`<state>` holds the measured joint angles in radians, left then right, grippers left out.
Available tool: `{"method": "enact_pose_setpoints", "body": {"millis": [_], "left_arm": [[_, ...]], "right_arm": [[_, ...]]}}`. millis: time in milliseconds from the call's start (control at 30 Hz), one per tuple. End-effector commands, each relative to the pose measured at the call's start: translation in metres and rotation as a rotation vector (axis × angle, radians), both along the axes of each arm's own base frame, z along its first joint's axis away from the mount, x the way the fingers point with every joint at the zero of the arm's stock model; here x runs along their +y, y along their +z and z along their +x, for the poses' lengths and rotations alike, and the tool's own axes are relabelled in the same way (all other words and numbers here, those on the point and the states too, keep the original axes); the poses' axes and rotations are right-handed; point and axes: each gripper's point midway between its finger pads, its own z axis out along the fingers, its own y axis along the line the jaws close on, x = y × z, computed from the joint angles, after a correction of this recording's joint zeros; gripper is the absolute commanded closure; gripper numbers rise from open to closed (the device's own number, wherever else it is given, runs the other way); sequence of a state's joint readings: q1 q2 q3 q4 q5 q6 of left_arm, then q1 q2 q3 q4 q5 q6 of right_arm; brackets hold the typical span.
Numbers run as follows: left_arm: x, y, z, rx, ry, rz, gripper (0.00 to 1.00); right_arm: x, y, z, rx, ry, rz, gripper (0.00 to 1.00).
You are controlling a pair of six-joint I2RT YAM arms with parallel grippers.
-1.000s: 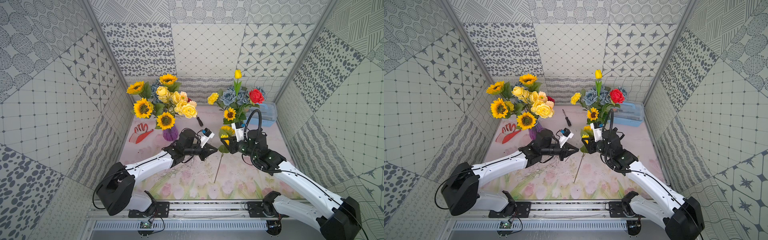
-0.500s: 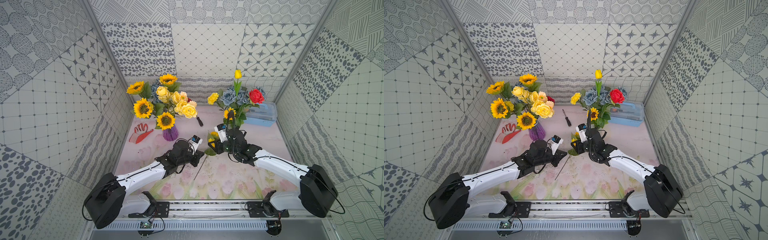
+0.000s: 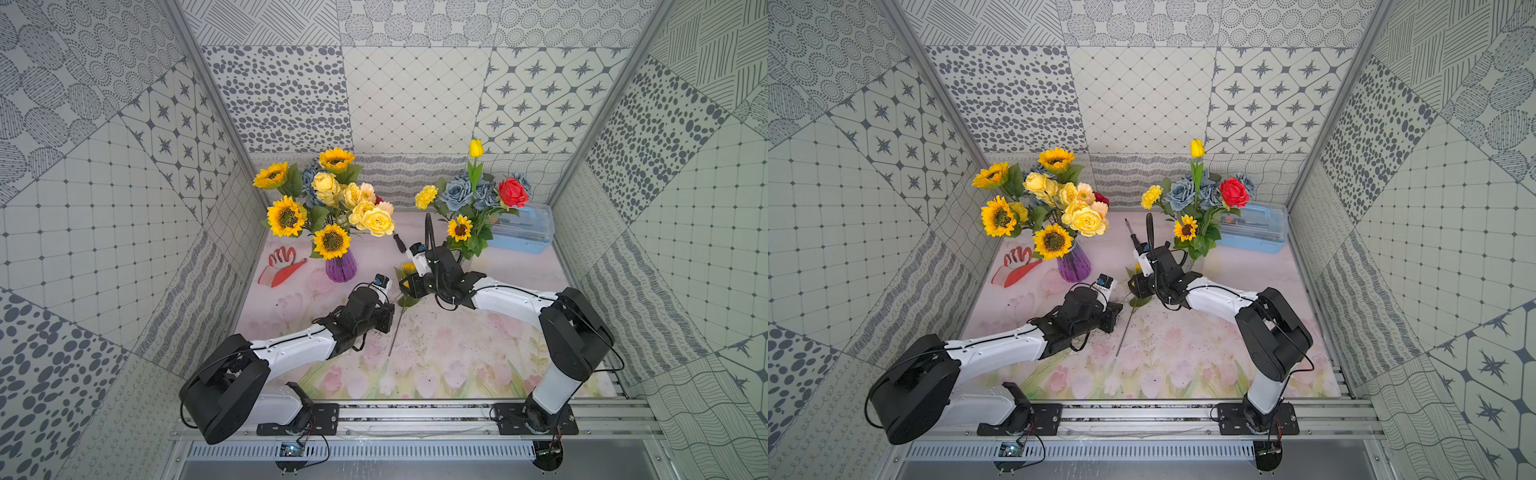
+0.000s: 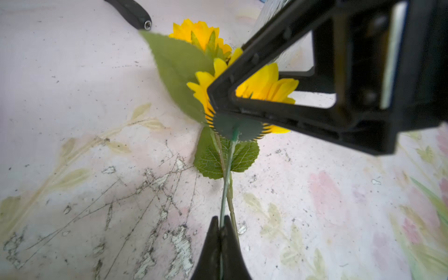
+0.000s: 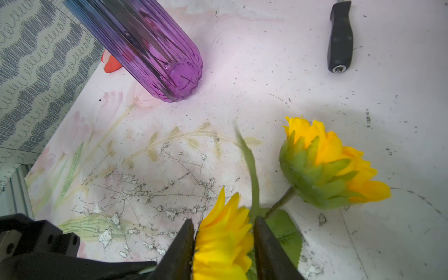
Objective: Pick out yellow flowers from the vase
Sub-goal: Place the flower at the center of the board.
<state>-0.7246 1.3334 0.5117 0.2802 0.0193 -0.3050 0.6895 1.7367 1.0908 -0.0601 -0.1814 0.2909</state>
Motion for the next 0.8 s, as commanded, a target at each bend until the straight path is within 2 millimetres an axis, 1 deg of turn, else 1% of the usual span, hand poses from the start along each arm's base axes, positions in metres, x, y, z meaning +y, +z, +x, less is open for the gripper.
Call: {"method": "enact_pose_setpoints", "body": {"millis": [0,67,133,200,267,300,367,533,600,633,767], "left_arm": [[0.013,-0.012,0.012,0.01,0.11,0.02,1.0],[0.012,-0.015,0.014,0.014,0.12,0.019,1.0],[0.013,-0.018,0.017,0.015,0.134,0.017,1.0],[0.014,-0.019,0.02,0.013,0.152,0.014,1.0],[0.016,-0.022,0.023,0.015,0.174,0.01,1.0],[0.016,-0.022,0.025,0.016,0.183,0.002,1.0],[0.017,-0.022,0.03,0.017,0.201,-0.012,1.0],[0.018,-0.02,0.044,0.035,0.253,-0.075,1.0],[0.018,-0.018,0.049,0.043,0.265,-0.116,1.0],[0.014,-0.015,0.051,0.044,0.257,-0.139,1.0],[-0.003,-0.003,0.059,0.038,0.197,-0.175,1.0]], "right_arm": [[-0.007,0.005,0.019,-0.065,-0.033,-0.045,0.53],[-0.007,0.005,0.02,-0.069,-0.032,-0.059,0.5],[-0.009,0.009,0.021,-0.077,-0.031,-0.071,0.43],[-0.012,0.023,0.019,-0.104,-0.035,-0.059,0.37],[-0.017,0.041,0.016,-0.133,-0.047,-0.043,0.31],[-0.021,0.053,0.012,-0.149,-0.051,-0.034,0.28],[-0.032,0.071,0.004,-0.164,-0.067,-0.026,0.24],[-0.067,0.113,-0.026,-0.202,-0.128,0.027,0.2],[-0.082,0.124,-0.036,-0.207,-0.156,0.064,0.19],[-0.091,0.13,-0.041,-0.213,-0.175,0.078,0.19],[-0.124,0.141,-0.049,-0.237,-0.249,0.069,0.18]]}}
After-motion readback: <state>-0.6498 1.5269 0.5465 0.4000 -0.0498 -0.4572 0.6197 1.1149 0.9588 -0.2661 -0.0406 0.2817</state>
